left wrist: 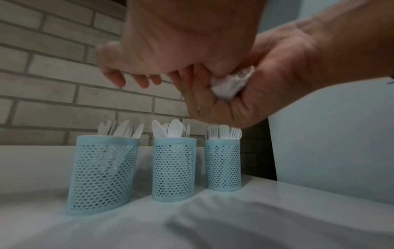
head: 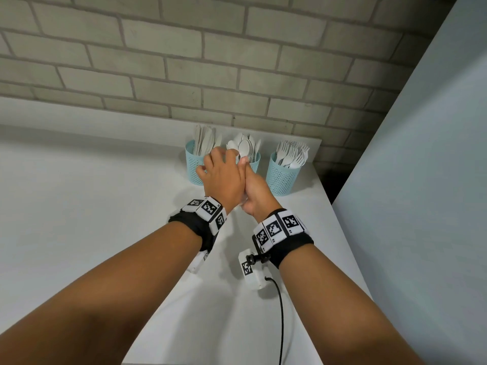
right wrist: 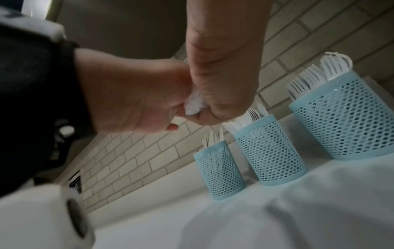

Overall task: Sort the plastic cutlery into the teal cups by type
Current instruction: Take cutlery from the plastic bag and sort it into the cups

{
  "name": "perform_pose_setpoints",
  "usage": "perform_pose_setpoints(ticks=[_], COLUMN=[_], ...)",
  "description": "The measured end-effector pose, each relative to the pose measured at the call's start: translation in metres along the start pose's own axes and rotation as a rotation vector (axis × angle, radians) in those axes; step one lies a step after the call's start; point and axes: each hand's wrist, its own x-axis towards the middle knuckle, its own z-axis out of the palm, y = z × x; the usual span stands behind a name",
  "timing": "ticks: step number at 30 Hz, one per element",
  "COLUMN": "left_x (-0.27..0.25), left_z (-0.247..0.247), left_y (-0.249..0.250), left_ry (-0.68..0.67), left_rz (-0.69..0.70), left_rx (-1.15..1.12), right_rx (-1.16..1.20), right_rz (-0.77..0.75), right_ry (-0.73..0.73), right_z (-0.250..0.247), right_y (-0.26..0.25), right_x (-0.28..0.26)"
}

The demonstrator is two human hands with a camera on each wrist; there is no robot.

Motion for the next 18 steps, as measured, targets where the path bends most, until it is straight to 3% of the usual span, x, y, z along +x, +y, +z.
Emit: perform_pose_setpoints(ticks=[2,6,15,18], left_x=[0.001,-0.004,-0.017,-0.027], left_z=[-0.001,-0.005,0.002,0.004], left_y=[0.002,0.005,-0.002,0.0], left_ry=[-0.157,-0.262,-0.4,-0.505], left_rz=[-0.037,-0.051,-0.043,-0.062], left_rx=[-0.192,-0.508,-0.612,-0.628], right_rx=[0.014,0.034,0.093,0.195], right_rz=[-0.059,-0.117,-0.203,-0.079], right_ry=[0.009,0.057,0.171,0.113], right_z=[0.001,0.002,-0.007,-0.019], right_y=[0.001,0.005,0.029,0.024], right_x=[-0.003,-0.006,-0.003,-0.009])
